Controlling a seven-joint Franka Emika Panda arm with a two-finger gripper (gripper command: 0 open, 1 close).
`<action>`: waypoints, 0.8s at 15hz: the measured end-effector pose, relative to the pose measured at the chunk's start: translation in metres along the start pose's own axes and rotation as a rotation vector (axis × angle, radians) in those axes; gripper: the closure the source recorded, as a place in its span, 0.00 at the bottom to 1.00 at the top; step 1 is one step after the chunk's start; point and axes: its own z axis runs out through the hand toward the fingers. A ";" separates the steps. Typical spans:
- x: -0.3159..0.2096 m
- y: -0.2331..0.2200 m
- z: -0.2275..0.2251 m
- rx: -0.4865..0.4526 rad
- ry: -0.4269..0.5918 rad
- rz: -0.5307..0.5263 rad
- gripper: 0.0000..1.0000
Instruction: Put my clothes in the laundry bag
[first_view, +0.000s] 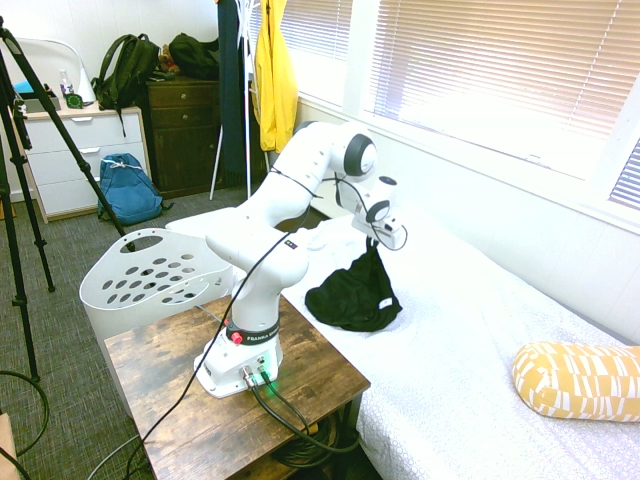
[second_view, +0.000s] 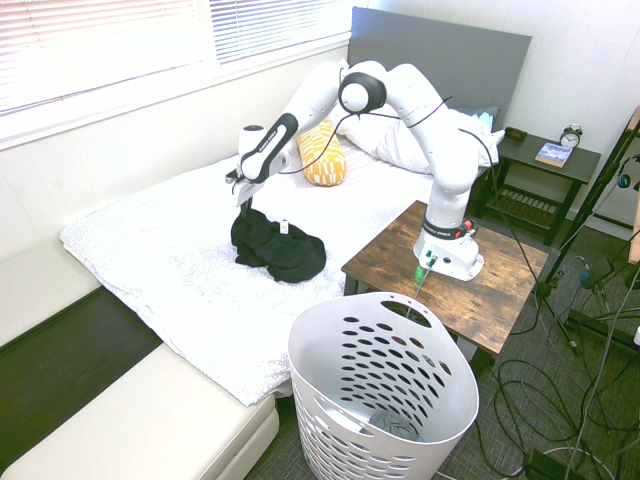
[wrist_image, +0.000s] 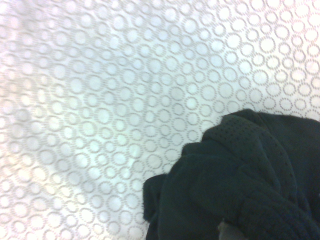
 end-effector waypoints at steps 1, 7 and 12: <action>-0.004 -0.012 -0.035 -0.007 0.012 -0.022 1.00; -0.073 -0.060 -0.280 -0.003 0.087 -0.184 1.00; -0.192 -0.067 -0.432 0.000 0.180 -0.303 1.00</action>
